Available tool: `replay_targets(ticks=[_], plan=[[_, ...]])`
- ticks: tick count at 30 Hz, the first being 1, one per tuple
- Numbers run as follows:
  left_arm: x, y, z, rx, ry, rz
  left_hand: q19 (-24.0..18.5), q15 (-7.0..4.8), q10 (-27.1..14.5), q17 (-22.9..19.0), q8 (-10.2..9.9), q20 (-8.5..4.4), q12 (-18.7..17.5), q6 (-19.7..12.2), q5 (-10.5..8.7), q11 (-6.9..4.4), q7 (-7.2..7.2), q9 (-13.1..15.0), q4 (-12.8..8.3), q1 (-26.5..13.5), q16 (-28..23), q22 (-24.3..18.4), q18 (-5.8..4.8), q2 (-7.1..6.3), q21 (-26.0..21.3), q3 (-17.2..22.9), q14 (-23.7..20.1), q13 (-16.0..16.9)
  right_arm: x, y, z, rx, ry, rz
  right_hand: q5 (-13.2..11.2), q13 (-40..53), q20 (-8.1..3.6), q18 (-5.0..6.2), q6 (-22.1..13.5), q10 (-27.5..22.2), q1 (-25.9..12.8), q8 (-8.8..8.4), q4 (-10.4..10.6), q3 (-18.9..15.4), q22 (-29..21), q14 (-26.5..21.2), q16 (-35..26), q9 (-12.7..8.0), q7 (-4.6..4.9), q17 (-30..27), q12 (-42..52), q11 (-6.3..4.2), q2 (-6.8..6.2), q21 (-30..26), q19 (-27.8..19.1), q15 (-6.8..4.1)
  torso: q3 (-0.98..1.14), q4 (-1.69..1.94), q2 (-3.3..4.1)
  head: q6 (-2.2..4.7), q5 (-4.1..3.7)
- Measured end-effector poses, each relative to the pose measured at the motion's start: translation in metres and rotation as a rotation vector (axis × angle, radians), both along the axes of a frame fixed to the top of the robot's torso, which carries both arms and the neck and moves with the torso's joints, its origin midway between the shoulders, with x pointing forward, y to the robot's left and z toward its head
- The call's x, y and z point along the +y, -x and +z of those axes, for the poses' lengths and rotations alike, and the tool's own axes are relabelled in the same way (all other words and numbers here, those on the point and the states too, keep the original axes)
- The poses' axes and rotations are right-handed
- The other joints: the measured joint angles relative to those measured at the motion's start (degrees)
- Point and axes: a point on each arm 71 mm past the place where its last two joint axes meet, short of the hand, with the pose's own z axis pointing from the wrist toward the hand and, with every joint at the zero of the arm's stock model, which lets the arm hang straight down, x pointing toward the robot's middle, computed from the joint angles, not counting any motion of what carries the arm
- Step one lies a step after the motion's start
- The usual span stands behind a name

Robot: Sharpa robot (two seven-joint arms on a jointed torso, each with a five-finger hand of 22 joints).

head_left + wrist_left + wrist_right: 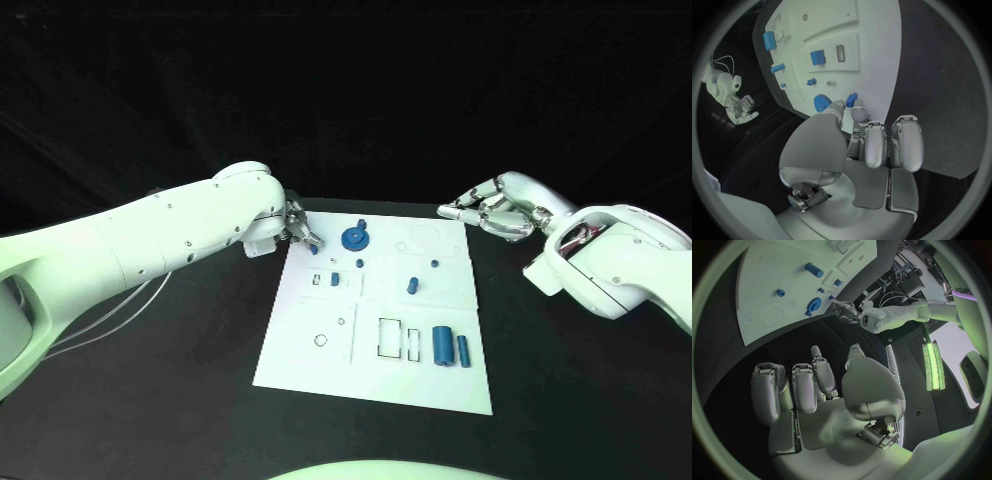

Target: Assemble the parts on the task board

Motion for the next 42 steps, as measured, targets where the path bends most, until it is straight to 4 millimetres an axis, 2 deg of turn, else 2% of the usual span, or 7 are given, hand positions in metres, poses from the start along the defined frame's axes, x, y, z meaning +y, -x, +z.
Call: replay_targets(ticks=[7,13,19,22,30,34,42], plan=[[0.000,0.000,0.000,0.004,0.000,-0.004,0.0,0.00,0.0,0.0,0.0,0.00,0.0,0.0,0.00,0.00,0.00,-0.3,-0.2,1.8,0.0,0.0,0.00,1.07,0.0,1.2,0.0,-0.1,0.001,0.000,0.000,0.001,-0.001,0.003,0.0,0.0,0.00,0.00,0.0,0.0,0.3,0.00,0.0,0.0,0.0,0.0,0.0,0.0,0.00,0.0,0.0,0.00,0.31,0.0,0.0,0.00,0.00,0.01,0.01,-0.07,0.02],[0.000,0.000,0.000,0.007,0.008,-0.003,0.2,-0.13,-0.2,0.0,-0.7,-0.21,-0.5,-0.2,0.45,-0.20,0.23,-1.0,-2.1,7.6,0.0,0.0,0.00,1.48,0.0,8.1,0.1,-0.9,0.001,0.000,-0.001,0.001,-0.001,0.003,0.2,0.0,0.00,0.00,0.0,0.0,0.3,0.00,0.0,0.0,0.0,0.0,0.0,0.0,0.00,0.0,0.0,0.00,0.31,0.0,0.0,0.00,0.00,0.01,0.00,-0.10,0.13],[0.002,0.000,-0.001,0.012,0.027,0.003,0.2,-0.21,-0.7,0.0,0.5,-0.21,-1.1,-0.8,0.72,0.32,0.79,-0.7,3.8,10.5,0.0,0.0,0.00,-1.61,0.0,16.8,0.2,-1.6,0.001,0.000,-0.001,0.001,-0.001,0.001,0.2,0.0,0.00,0.00,0.0,0.0,0.3,0.00,0.0,0.0,0.0,0.0,0.0,0.0,0.00,0.0,0.0,0.00,0.31,0.0,0.0,0.00,0.01,0.02,-0.03,-0.21,0.20],[0.004,0.001,-0.001,0.012,0.042,0.009,0.2,-0.21,-0.1,0.0,2.7,-0.21,-1.1,-0.8,0.74,0.37,0.83,0.5,3.7,7.0,0.0,0.0,0.00,-5.18,0.0,24.5,0.2,-1.7,0.000,0.000,-0.001,0.001,0.000,0.001,0.2,0.0,0.00,0.00,0.0,0.0,0.3,0.00,0.0,0.0,0.0,0.0,0.0,0.0,0.00,0.0,0.0,0.00,0.30,0.0,0.0,0.00,0.03,0.05,-0.05,-0.23,0.20],[0.010,0.006,0.002,0.002,0.104,0.023,0.2,-0.21,1.3,0.0,4.3,-0.21,-0.2,-0.8,0.44,-0.23,0.80,1.2,1.1,3.5,0.0,0.0,0.00,-7.93,0.2,29.4,0.2,-1.0,-0.001,0.000,-0.001,0.001,0.000,-0.001,0.2,0.0,0.00,0.00,0.0,0.0,0.3,0.00,0.0,0.0,0.0,0.0,0.0,0.0,0.00,0.0,0.0,0.00,0.30,0.0,0.0,0.00,0.03,0.05,-0.09,-0.16,0.33],[0.012,0.015,0.005,-0.005,0.151,0.018,0.2,-0.41,2.3,0.0,4.9,-0.21,0.4,-0.7,-7.75,-0.49,0.70,1.3,-1.9,2.2,0.0,0.0,0.00,-7.74,0.2,31.9,0.0,-0.3,-0.001,0.000,-0.001,0.001,0.000,-0.003,0.2,0.0,0.00,0.00,0.0,0.0,0.3,0.00,0.0,0.0,0.0,0.0,0.0,0.0,0.00,0.0,0.0,0.00,0.30,0.0,0.0,0.00,0.05,0.05,-0.13,-0.13,0.46],[0.008,0.043,0.007,-0.032,0.234,-0.025,0.4,-0.41,3.5,0.0,5.4,-0.42,1.3,-0.4,-8.42,-0.78,0.39,1.7,-3.1,1.3,0.0,0.0,0.00,-8.63,0.7,32.3,0.0,1.0,-0.004,0.000,-0.001,0.002,0.001,-0.007,0.2,0.0,0.00,0.00,0.0,0.0,0.3,0.00,0.2,-0.2,0.0,0.0,0.0,0.0,0.00,0.0,0.0,0.00,0.30,0.0,0.0,0.00,0.07,0.26,-0.34,-0.20,0.36]])
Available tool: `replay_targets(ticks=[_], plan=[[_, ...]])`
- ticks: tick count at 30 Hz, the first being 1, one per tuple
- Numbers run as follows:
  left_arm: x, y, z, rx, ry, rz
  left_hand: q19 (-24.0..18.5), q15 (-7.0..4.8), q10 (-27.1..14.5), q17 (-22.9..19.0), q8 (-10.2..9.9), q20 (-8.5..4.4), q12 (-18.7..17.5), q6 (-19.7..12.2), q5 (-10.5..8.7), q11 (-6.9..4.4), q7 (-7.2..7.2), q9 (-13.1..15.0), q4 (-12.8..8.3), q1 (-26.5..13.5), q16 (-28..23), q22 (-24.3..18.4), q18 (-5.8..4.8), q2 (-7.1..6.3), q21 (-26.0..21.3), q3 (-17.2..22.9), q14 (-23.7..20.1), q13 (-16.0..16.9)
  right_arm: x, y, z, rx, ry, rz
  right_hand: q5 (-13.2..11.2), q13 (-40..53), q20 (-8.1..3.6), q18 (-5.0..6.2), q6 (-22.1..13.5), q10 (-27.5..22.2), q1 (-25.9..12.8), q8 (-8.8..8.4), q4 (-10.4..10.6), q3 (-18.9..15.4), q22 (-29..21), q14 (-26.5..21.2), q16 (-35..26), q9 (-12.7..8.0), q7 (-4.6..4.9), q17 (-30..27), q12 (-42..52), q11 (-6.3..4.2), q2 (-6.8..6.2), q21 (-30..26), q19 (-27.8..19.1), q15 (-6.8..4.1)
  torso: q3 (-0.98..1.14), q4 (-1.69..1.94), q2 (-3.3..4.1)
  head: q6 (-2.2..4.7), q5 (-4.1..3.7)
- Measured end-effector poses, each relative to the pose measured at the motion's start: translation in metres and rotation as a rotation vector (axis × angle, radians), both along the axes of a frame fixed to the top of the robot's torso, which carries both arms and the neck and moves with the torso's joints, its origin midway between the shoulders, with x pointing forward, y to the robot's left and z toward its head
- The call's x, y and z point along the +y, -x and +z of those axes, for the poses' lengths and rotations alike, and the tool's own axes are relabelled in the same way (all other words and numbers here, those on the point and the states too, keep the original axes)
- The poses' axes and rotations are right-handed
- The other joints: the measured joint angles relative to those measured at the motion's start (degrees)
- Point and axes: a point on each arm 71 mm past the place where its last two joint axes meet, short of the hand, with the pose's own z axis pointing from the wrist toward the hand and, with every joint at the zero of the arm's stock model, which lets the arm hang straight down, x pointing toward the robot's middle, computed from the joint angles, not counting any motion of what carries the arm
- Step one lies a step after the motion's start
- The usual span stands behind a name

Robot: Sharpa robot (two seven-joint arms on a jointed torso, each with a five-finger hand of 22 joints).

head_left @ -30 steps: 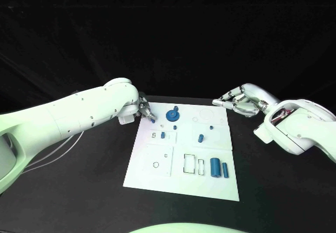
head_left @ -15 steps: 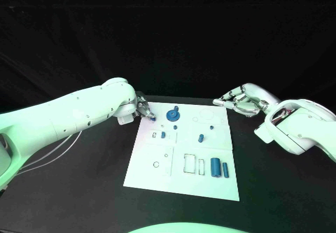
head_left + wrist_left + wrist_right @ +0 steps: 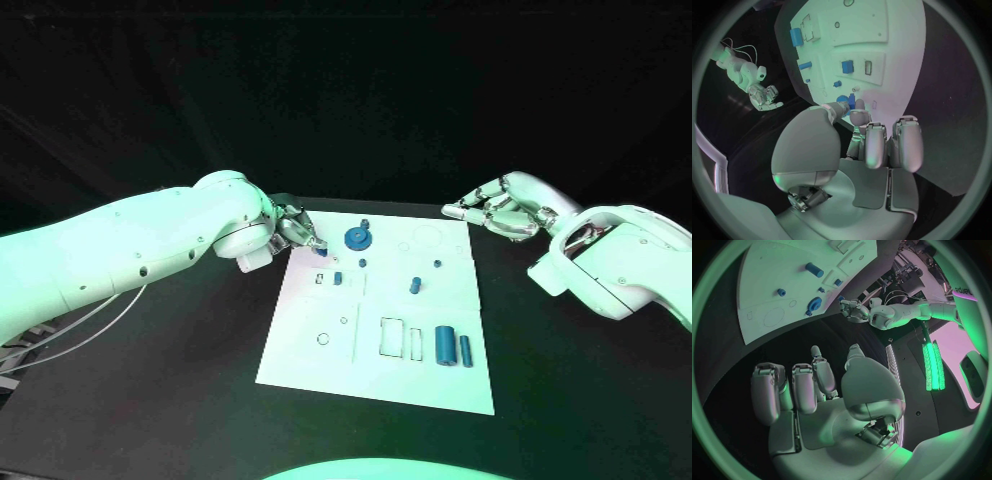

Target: Assemble the parts on the task board

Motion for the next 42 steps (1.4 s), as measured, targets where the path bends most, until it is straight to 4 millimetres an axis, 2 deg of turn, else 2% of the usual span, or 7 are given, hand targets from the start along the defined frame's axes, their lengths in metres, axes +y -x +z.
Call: replay_targets(ticks=[5,11,16,24,33,42], plan=[[-0.001,0.013,-0.005,-0.024,0.012,-0.022,0.2,0.00,1.0,0.0,0.1,-0.20,0.7,0.3,0.44,-0.15,-0.31,0.0,-0.6,-0.4,0.0,0.0,0.00,-0.37,0.2,0.0,0.0,0.8,0.000,0.000,0.000,0.000,0.000,-0.001,0.0,0.0,0.00,0.00,0.0,0.0,0.0,0.00,0.0,0.0,0.0,0.0,0.0,0.0,0.00,0.0,0.0,0.00,0.00,0.0,0.0,0.00,0.00,0.19,-0.14,-0.22,-0.05],[-0.002,0.021,-0.012,-0.070,-0.003,-0.039,0.4,-0.41,1.7,0.0,0.1,-0.41,1.2,0.8,2.36,-0.27,-0.02,-0.1,-0.8,-1.0,0.0,0.0,0.00,-1.01,0.5,0.1,0.0,1.8,0.000,0.000,-0.001,0.001,0.000,-0.001,0.0,0.0,0.00,0.00,0.0,0.0,0.0,0.00,0.0,0.0,0.0,0.0,0.0,0.0,0.00,0.0,0.0,0.00,0.00,0.0,0.0,0.00,-0.04,0.23,-0.18,-0.28,0.10],[-0.003,0.028,-0.019,-0.104,-0.019,-0.045,0.4,-0.41,2.2,0.0,0.1,-0.40,1.3,1.0,2.68,-0.36,-0.21,-0.4,-0.9,-0.9,0.0,0.0,0.00,-1.37,0.8,0.3,0.0,2.1,-0.001,0.000,-0.001,0.003,0.001,-0.002,0.0,0.0,0.00,0.00,0.0,0.0,0.0,0.00,0.0,0.0,0.0,0.0,0.0,0.0,0.00,0.0,0.0,0.00,0.00,0.0,0.0,0.00,-0.04,0.24,-0.08,-0.40,0.14],[-0.002,0.033,-0.021,-0.153,-0.037,-0.049,0.6,-0.41,2.4,0.0,0.1,-0.61,1.6,1.2,3.07,-0.55,-0.39,-0.4,-1.3,-1.3,0.0,0.0,0.00,-1.83,0.8,0.7,0.0,2.4,-0.002,0.000,-0.001,0.003,0.001,-0.004,0.0,0.0,0.00,0.00,0.0,0.0,0.0,0.00,0.0,0.0,0.0,0.0,0.0,0.0,0.00,0.0,0.0,0.00,0.00,0.0,0.0,0.00,-0.02,0.24,-0.03,-0.59,0.21],[-0.004,0.036,-0.024,-0.180,-0.064,-0.065,0.6,-0.82,3.2,0.0,-0.2,-0.61,2.0,1.7,5.09,-0.51,-0.40,-0.6,-1.4,-1.7,0.0,0.0,0.00,-2.17,1.3,0.8,0.0,3.4,-0.001,0.000,-0.001,0.003,0.001,-0.003,0.0,0.0,0.00,0.00,0.0,0.0,0.1,0.03,0.0,0.0,0.0,0.0,0.0,0.0,0.00,0.0,0.0,0.00,0.09,0.0,0.0,0.00,-0.02,0.20,-0.03,-0.79,0.31],[-0.004,0.038,-0.032,-0.187,-0.099,-0.080,0.6,-0.82,3.5,0.0,-0.3,-0.61,2.2,2.1,5.32,-0.78,-0.50,-0.7,-1.6,-2.0,0.0,0.0,0.00,-2.50,1.3,1.0,0.0,3.6,-0.001,0.001,-0.001,0.003,0.000,-0.002,0.3,0.0,0.00,0.00,0.0,0.0,0.1,0.22,0.0,0.0,0.0,0.0,0.0,0.0,0.00,0.0,0.0,0.00,0.62,0.0,0.0,0.00,-0.03,0.19,-0.05,-1.04,0.32]])
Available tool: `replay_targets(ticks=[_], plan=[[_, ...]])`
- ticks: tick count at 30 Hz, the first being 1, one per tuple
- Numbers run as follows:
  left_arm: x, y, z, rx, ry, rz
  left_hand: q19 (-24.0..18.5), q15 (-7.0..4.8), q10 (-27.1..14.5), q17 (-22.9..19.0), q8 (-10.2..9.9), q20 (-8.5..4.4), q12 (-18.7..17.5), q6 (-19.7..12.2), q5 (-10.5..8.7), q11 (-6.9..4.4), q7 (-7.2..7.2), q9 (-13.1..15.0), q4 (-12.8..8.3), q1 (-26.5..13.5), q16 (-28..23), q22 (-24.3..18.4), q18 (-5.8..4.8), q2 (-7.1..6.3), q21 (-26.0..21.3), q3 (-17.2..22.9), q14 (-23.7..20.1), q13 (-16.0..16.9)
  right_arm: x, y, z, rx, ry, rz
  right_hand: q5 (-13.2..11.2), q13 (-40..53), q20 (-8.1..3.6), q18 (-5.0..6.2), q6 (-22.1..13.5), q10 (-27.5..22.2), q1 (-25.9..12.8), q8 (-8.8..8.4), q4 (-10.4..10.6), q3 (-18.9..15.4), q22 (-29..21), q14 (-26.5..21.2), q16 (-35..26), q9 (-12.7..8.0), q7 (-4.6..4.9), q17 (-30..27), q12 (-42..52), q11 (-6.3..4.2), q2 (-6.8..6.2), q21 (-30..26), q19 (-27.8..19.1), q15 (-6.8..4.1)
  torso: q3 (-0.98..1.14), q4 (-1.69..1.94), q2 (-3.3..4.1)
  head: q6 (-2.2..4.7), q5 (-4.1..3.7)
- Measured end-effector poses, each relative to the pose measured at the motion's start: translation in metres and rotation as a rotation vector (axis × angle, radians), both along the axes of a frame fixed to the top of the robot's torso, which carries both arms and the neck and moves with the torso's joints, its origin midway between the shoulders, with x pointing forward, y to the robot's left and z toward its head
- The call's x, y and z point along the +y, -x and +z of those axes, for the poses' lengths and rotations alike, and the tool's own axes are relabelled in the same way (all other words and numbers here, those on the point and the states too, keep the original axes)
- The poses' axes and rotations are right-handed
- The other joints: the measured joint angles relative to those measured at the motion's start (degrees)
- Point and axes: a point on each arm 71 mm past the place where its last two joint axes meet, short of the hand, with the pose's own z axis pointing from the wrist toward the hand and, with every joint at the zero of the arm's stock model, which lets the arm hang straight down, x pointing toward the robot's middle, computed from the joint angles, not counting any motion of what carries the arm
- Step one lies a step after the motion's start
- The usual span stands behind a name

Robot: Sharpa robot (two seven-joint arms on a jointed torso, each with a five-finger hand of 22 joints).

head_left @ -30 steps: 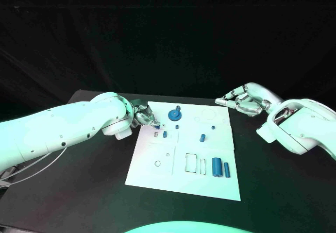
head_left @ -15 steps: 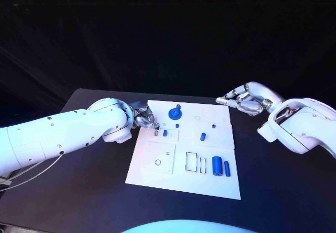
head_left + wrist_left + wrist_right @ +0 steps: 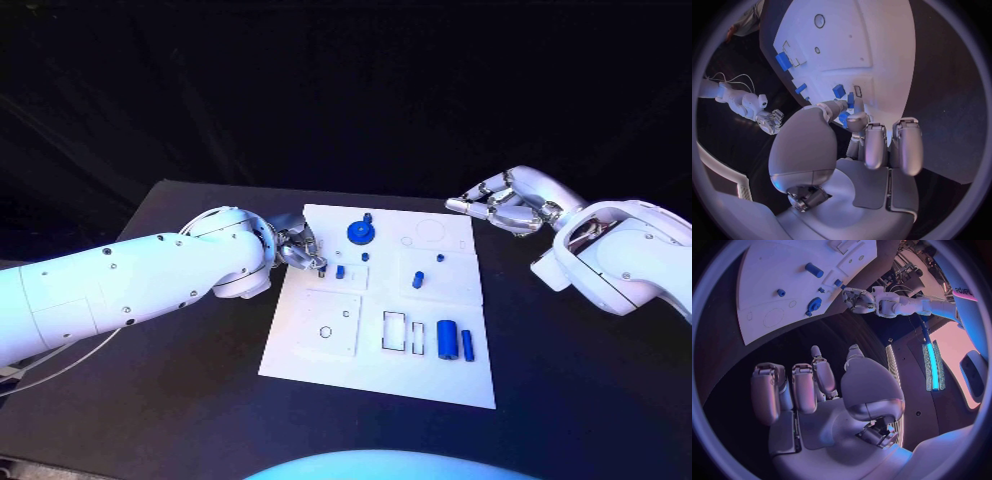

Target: Assemble the parts on the task board

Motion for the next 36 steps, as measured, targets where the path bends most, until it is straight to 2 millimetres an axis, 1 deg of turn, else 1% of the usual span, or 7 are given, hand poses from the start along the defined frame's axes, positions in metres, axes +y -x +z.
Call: replay_targets(ticks=[7,15,36], plan=[[0.0015,-0.0013,-0.0017,-0.008,-0.028,-0.005,0.0,0.00,0.0,0.0,0.2,0.00,0.0,0.0,0.00,-0.01,0.00,0.0,-0.1,-0.2,0.0,0.0,0.00,-0.20,0.0,0.1,0.0,0.1,-0.0002,0.0001,0.0000,0.000,0.000,0.000,0.0,0.0,0.00,0.00,0.0,0.0,0.0,0.00,0.0,0.0,0.0,0.0,0.0,0.0,0.00,0.0,0.0,0.00,0.00,0.0,0.0,0.00,-0.01,0.00,-0.02,-0.05,-0.03],[0.0009,-0.0009,-0.0029,0.000,-0.048,-0.016,0.0,0.00,0.0,0.0,0.2,0.00,0.2,0.0,0.00,-0.01,0.00,0.0,-0.2,0.0,0.0,0.0,0.00,-0.42,0.0,0.2,0.0,0.3,-0.0003,0.0002,0.0000,0.000,0.000,0.000,0.0,0.0,0.00,0.00,0.0,0.0,0.0,0.00,-0.2,-0.2,0.0,0.0,0.0,0.0,0.00,0.0,0.0,0.00,-0.01,0.0,0.0,0.00,0.00,0.00,-0.03,-0.28,0.15],[-0.0036,-0.0015,-0.0055,0.012,-0.066,-0.024,0.0,0.01,0.0,0.0,-0.1,0.00,0.2,0.0,0.17,0.05,0.00,0.0,-0.2,0.2,0.0,0.0,0.00,-0.27,0.0,0.2,0.0,0.2,0.0004,0.0002,-0.0002,0.000,0.000,0.001,0.0,0.0,0.00,0.00,0.0,0.0,0.0,0.00,-0.2,-0.2,0.0,0.0,0.0,0.0,0.00,0.0,0.0,0.00,-0.01,0.0,0.0,0.00,0.00,0.01,-0.04,-0.35,0.20]])
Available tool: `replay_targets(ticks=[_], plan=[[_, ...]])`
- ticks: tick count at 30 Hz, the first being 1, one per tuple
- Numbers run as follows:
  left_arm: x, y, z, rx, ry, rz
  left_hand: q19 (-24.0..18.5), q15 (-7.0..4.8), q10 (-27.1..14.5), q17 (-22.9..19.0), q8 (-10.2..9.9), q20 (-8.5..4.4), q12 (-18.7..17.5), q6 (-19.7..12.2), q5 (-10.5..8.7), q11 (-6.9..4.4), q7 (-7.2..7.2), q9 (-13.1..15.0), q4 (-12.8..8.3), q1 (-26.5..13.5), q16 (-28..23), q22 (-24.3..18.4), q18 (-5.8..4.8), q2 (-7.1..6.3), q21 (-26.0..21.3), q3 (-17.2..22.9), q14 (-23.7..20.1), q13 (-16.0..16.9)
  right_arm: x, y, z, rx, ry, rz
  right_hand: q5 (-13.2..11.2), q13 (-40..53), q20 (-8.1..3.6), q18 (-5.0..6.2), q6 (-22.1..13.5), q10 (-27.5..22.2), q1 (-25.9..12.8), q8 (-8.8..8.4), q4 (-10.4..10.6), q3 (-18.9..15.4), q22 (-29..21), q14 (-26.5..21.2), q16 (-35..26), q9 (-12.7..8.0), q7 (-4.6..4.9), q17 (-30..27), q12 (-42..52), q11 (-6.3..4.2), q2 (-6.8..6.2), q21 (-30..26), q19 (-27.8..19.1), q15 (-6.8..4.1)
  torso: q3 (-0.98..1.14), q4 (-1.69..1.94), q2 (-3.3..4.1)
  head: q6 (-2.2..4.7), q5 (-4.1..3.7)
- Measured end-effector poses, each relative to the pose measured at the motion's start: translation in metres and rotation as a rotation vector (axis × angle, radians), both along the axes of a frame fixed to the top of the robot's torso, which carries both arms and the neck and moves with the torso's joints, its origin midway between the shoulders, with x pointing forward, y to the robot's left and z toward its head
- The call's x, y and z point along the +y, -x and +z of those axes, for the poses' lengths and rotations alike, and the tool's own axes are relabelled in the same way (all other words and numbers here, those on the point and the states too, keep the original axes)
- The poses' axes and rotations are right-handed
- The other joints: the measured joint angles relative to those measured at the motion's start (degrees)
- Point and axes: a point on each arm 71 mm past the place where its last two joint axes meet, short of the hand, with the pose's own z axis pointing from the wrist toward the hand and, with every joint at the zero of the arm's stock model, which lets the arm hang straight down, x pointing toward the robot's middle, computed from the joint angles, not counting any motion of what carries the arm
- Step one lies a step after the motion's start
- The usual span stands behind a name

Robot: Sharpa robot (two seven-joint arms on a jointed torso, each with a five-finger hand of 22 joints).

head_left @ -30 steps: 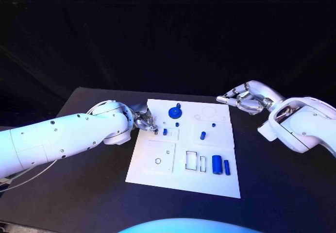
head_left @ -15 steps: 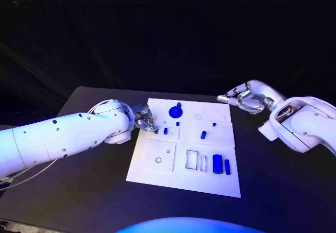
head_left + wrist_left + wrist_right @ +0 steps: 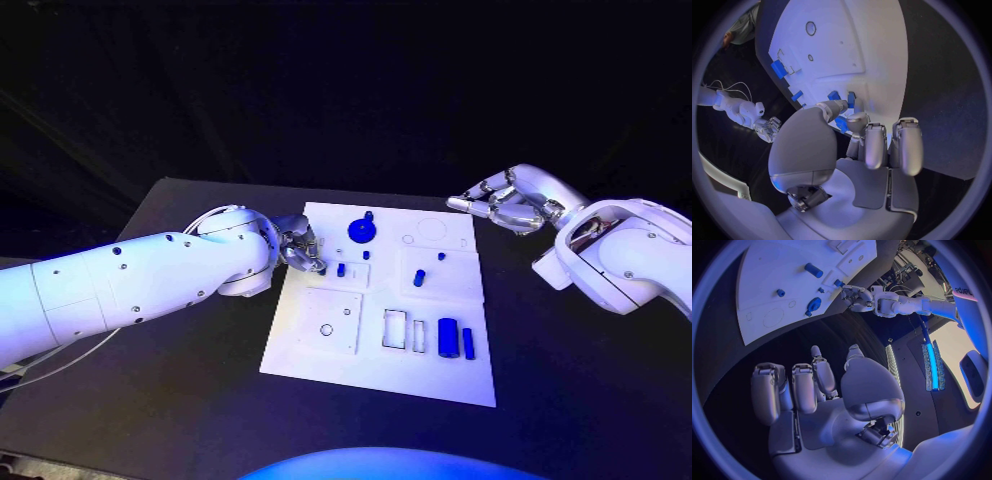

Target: Assemble the parts on the task board

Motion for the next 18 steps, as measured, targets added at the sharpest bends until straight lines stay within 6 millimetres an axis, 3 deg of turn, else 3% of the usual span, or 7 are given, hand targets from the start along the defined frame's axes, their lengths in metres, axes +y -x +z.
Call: replay_targets(ticks=[18], plan=[[-0.0004,0.0002,-0.0001,0.004,-0.018,-0.007,0.0,0.00,0.1,0.0,0.2,0.00,0.0,0.0,-0.01,-0.11,0.00,0.0,0.0,0.0,0.0,0.0,0.00,-0.01,0.2,0.0,0.0,0.0,-0.0001,0.0001,-0.0002,0.001,0.000,0.000,0.2,0.0,0.00,0.00,0.0,0.0,0.0,0.00,0.0,0.0,0.0,0.0,0.0,0.0,0.00,0.0,0.0,0.00,0.00,0.0,0.0,0.00,0.01,0.00,0.01,-0.21,-0.04]])
